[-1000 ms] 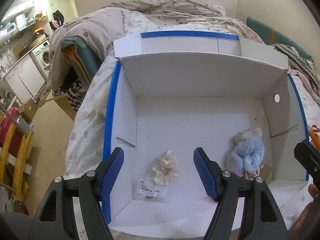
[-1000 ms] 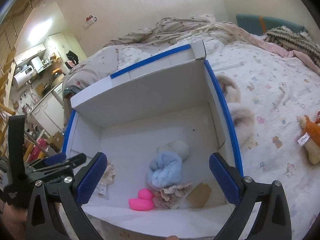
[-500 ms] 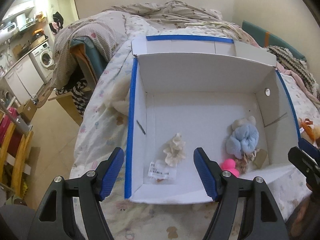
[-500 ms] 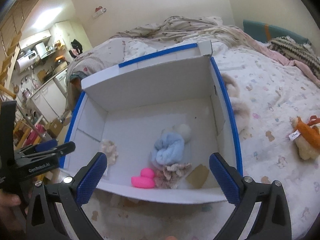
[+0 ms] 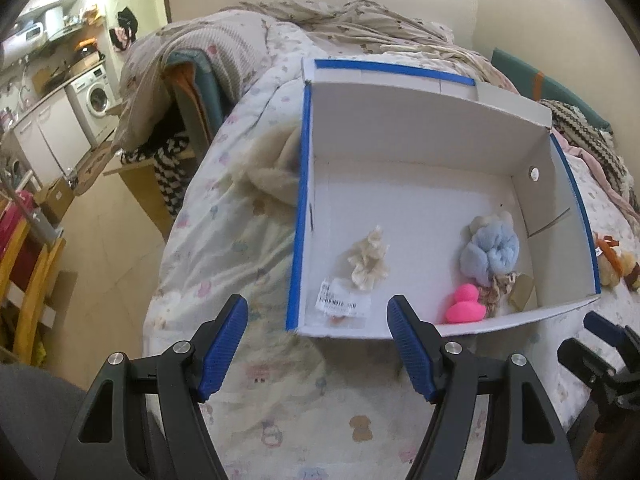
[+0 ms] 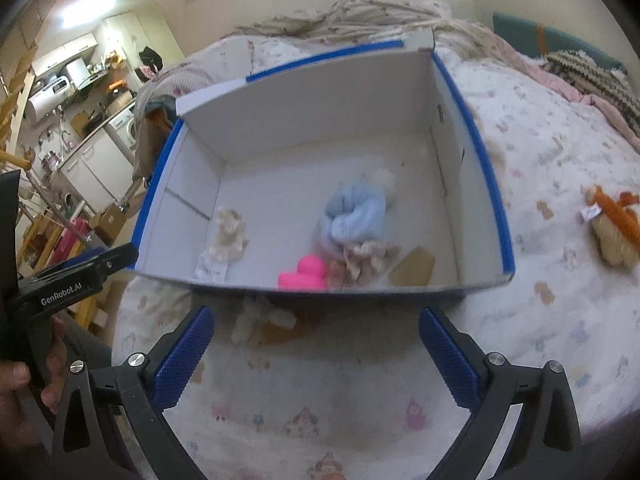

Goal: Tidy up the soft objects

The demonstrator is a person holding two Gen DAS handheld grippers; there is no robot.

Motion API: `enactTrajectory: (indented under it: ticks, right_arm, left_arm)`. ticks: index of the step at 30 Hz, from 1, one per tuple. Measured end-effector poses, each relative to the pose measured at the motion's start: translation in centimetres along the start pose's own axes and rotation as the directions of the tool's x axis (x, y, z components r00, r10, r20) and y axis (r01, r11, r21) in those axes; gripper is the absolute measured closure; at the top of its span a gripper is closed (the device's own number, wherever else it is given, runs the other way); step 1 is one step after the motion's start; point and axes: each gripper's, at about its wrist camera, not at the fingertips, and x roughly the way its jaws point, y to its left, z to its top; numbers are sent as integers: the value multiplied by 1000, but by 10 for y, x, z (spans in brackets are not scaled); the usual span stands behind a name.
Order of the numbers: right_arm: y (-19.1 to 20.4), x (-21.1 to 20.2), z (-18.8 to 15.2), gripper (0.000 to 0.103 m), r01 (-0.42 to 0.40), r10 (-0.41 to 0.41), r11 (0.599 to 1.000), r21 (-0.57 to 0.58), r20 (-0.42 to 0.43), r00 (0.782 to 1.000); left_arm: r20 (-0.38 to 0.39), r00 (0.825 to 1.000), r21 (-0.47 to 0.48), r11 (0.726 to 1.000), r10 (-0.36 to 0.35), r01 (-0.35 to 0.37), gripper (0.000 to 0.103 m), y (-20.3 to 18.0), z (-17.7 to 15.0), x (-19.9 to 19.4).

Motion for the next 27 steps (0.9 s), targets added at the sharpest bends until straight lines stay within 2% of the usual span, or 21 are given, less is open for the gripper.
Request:
enactTrajectory:
  ticks: [7,11,18,20,24,27]
  right_arm:
    - [-4,6,-10,0,24,-23,1000,6,-58,998]
    - [-13,15,-11,0,16,-11,998,53,-94,996]
    - [-17,30,-12,0,37,-26,996,75,-141,990]
    - [-17,31,-10,0,35,-24,996,78,-140,990]
    - [-16,31,-8,0,23,-12,997,69,-144,990]
    - [-12,39,-12,0,26,-17,999,47,-177,984]
  left_arm:
    - [-77,997,-34,999,0,-3,33,15,-21,12]
    - [-110,994,-115,993,-20,8,33,24,-21,21]
    - [-140,990,-116,992,26,-42,33,24,-21,29]
    - [-177,984,-150,988,9,-36,33,30,-22,36]
    - [-198,980,-197,979,14,-54,33,42,-23,40]
    - [-213,977,-227,972,12,-61,33,48,-24,43]
